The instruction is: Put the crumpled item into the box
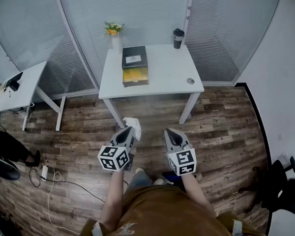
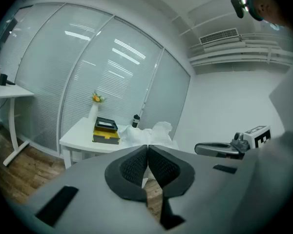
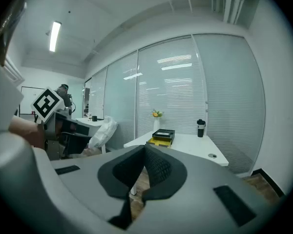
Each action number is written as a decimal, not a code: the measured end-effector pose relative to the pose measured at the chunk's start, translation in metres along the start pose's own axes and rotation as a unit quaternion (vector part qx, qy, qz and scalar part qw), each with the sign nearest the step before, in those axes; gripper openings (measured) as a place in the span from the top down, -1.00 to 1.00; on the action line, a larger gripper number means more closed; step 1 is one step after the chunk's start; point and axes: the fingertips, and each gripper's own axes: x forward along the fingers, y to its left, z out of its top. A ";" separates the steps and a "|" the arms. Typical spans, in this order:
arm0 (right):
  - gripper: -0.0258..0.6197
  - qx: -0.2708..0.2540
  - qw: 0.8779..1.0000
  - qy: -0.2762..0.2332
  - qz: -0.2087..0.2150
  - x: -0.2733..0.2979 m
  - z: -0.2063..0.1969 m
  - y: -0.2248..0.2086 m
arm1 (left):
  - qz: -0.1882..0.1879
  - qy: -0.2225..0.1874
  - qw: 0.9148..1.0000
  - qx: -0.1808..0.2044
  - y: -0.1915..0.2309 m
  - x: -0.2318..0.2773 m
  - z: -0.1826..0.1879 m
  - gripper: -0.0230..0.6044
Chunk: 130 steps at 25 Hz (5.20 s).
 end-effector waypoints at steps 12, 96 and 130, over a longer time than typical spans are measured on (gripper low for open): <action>0.88 0.024 1.000 -0.008 -0.004 -0.006 0.002 -0.001 | 0.016 0.018 0.999 0.026 -0.002 -0.005 -0.007 0.83; 0.88 0.039 0.994 0.097 -0.023 0.478 0.007 -0.233 | 0.003 0.055 0.997 -0.048 0.306 0.410 0.137 0.83; 0.88 0.064 0.983 0.169 -0.012 0.502 -0.063 -0.244 | -0.014 0.233 0.972 -0.038 0.314 0.439 0.029 0.83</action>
